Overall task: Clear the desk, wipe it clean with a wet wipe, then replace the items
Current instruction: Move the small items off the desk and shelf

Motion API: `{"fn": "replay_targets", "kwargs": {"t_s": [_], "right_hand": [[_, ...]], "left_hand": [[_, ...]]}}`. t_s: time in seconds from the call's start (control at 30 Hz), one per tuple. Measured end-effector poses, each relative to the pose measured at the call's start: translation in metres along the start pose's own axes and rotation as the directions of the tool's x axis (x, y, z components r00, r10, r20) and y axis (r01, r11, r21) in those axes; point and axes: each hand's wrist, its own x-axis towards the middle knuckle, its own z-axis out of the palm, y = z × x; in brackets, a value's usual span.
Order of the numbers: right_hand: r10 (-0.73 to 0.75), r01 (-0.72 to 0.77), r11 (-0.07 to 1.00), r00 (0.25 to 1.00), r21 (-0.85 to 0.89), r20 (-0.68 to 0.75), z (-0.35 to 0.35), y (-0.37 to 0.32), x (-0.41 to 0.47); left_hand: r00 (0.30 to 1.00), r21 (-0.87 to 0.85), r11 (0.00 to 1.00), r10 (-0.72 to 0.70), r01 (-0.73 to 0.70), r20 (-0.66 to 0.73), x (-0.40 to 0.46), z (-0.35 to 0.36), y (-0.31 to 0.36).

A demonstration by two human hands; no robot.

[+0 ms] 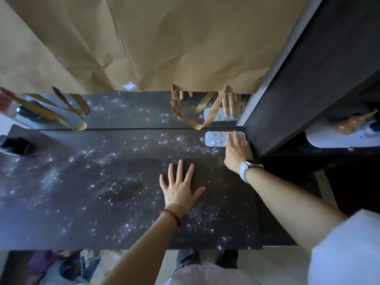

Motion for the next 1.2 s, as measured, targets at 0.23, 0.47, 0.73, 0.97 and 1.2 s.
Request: {"fn": "replay_targets", "kwargs": {"t_s": [0.23,0.47,0.73,0.97,1.2], "right_hand": [[-0.066,0.065,0.998,0.997,-0.025,-0.046,-0.001,0.000,0.005],[-0.025,0.037,0.997,0.986,0.070,-0.163,-0.002,0.002,-0.022],[0.006,0.184,0.854,0.932,0.486,-0.363,0.011,0.058,-0.137],[0.215,0.097,0.827,0.856,0.554,-0.471,0.000,0.137,-0.181],[0.205,0.008,0.937,0.798,0.350,-0.567,-0.036,0.113,-0.136]], "left_hand": [[1.000,-0.014,1.000,-0.011,0.011,0.010,0.003,0.002,-0.001],[0.999,-0.007,0.999,-0.031,0.032,0.020,0.003,-0.005,0.003],[0.969,-0.269,0.961,0.001,-0.070,-0.246,-0.017,-0.025,0.056],[0.866,-0.438,0.786,0.238,-0.437,-0.439,-0.017,-0.059,0.132],[0.817,-0.432,0.699,0.421,-0.570,-0.395,-0.010,-0.086,0.164]]}}
